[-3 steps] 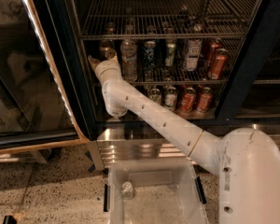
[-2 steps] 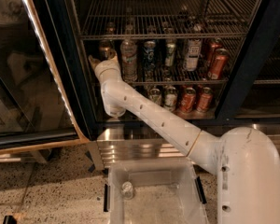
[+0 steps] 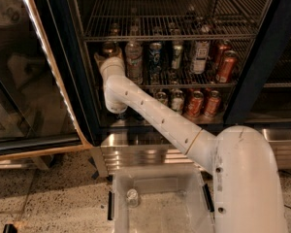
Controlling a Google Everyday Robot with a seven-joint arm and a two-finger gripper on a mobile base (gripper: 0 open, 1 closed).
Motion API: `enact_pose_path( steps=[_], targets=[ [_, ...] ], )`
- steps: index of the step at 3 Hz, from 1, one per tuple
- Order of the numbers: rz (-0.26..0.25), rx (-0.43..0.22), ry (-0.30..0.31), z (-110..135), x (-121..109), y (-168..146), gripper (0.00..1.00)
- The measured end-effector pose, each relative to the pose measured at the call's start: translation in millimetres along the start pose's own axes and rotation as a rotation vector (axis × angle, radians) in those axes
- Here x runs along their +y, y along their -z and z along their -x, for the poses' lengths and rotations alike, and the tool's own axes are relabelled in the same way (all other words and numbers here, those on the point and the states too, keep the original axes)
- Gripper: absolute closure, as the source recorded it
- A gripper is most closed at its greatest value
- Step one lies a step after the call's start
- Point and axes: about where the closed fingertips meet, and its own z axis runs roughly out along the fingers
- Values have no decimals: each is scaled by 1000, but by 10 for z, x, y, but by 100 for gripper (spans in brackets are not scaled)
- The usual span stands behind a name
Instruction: Pick orange can from middle shelf of fridge
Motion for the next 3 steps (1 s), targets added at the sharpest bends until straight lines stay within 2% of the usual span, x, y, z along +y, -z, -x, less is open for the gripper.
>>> enact_pose_path(
  steps=[2, 3],
  targets=[
    [-31, 34, 9, -120, -107, -82, 43],
    [-63, 55, 12, -210, -215, -240, 43]
  ],
)
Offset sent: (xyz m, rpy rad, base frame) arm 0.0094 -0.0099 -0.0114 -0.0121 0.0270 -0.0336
